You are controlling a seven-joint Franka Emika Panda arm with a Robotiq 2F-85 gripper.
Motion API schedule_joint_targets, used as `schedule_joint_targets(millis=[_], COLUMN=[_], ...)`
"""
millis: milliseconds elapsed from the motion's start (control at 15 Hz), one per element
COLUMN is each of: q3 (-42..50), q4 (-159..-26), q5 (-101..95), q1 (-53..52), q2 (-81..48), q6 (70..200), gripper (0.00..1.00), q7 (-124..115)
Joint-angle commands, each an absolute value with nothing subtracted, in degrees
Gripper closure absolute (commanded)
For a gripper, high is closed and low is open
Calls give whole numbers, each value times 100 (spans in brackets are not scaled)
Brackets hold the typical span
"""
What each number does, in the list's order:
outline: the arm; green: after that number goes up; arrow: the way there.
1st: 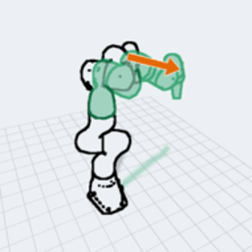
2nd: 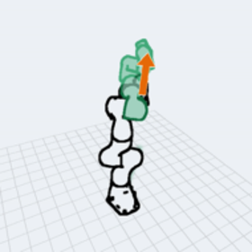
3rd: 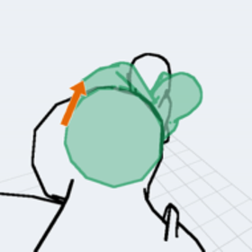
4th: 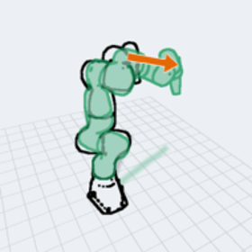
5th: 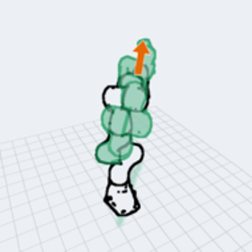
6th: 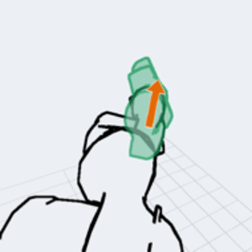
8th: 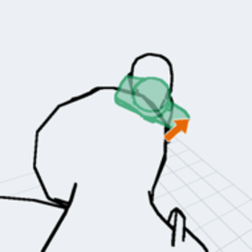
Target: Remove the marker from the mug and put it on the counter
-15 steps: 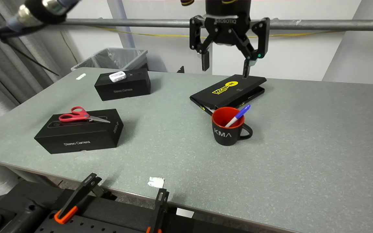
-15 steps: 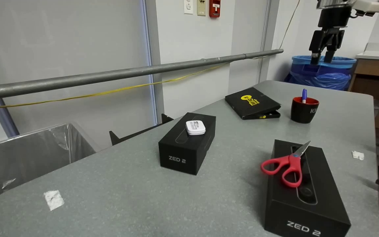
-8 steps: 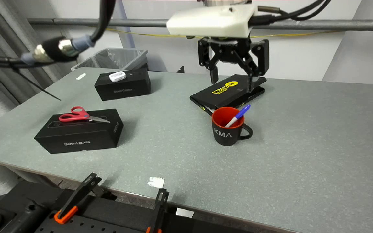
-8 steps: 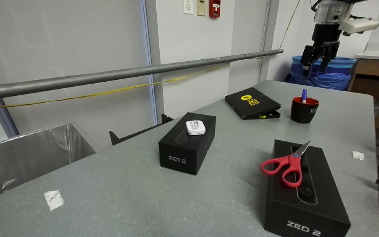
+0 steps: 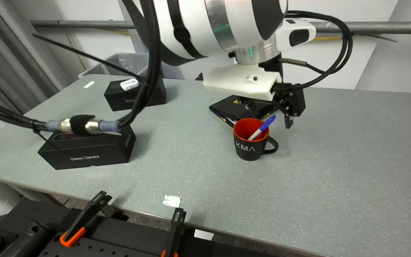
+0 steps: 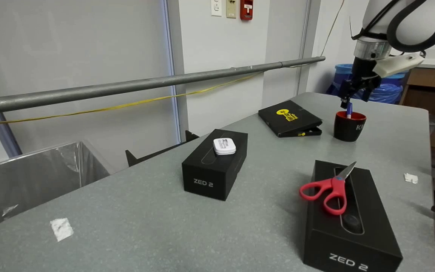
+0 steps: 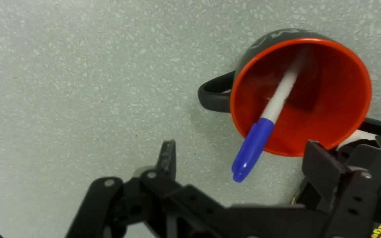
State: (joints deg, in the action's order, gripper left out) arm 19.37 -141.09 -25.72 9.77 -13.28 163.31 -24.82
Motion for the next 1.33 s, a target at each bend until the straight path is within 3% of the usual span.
schedule_joint_targets(millis=[0, 333, 400, 533, 1067, 1200, 1267], q3=[2594, 2972, 2847, 2647, 1915, 1839, 1820], q4=[-14085, -14216, -14227, -14236, -14230, -14240, -14255], q5=[-2982, -2743, -2526, -2147, -664, -511, -474], q1=[469, 178, 265, 398, 780, 815, 825], q2=[-1561, -1461, -1434, -1431, -1385, -1330, -1303], q6=[16761, 16994, 16918, 16860, 16783, 16781, 16774], gripper=[0, 0, 25, 32, 97, 100, 96], q7=[-3084, -2954, -2766, -2549, -1562, -1440, -1388])
